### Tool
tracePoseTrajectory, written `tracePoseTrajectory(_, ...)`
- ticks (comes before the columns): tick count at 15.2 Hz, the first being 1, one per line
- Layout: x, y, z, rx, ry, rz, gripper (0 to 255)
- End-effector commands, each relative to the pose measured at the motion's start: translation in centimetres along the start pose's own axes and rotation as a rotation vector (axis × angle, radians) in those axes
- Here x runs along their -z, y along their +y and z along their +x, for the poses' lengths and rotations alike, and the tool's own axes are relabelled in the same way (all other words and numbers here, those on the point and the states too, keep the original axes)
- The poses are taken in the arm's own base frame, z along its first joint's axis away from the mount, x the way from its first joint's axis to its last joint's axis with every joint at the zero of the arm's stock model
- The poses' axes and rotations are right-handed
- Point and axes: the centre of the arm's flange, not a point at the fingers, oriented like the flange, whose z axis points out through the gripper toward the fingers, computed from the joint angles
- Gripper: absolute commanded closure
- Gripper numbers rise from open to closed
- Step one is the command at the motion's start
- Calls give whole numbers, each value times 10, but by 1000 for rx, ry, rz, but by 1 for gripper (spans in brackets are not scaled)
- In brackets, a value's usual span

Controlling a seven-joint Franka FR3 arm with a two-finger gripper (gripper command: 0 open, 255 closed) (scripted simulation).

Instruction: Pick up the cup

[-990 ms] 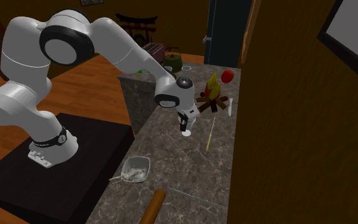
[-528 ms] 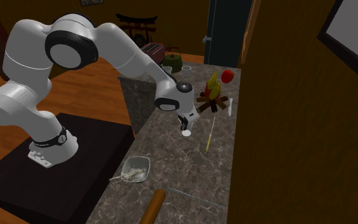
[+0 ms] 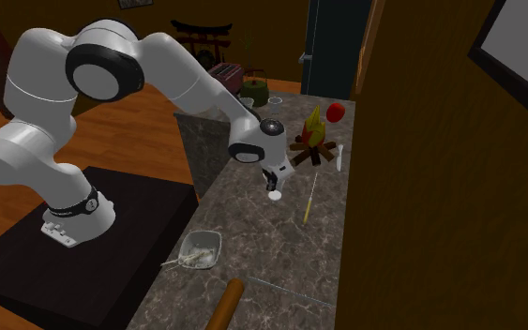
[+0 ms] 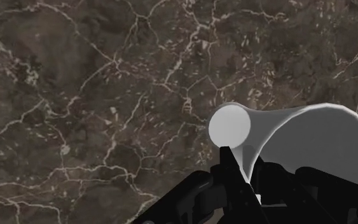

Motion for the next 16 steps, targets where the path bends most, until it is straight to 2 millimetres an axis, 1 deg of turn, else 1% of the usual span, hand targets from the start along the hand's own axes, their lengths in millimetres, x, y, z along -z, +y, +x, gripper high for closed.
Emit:
tracePoseTrajectory(1,8,-2,0,0,0,0,255)
tracePoseTrajectory(14,74,-21,-1,0,0,0,255)
tracePoseTrajectory(16,74,-21,-1,0,0,0,255)
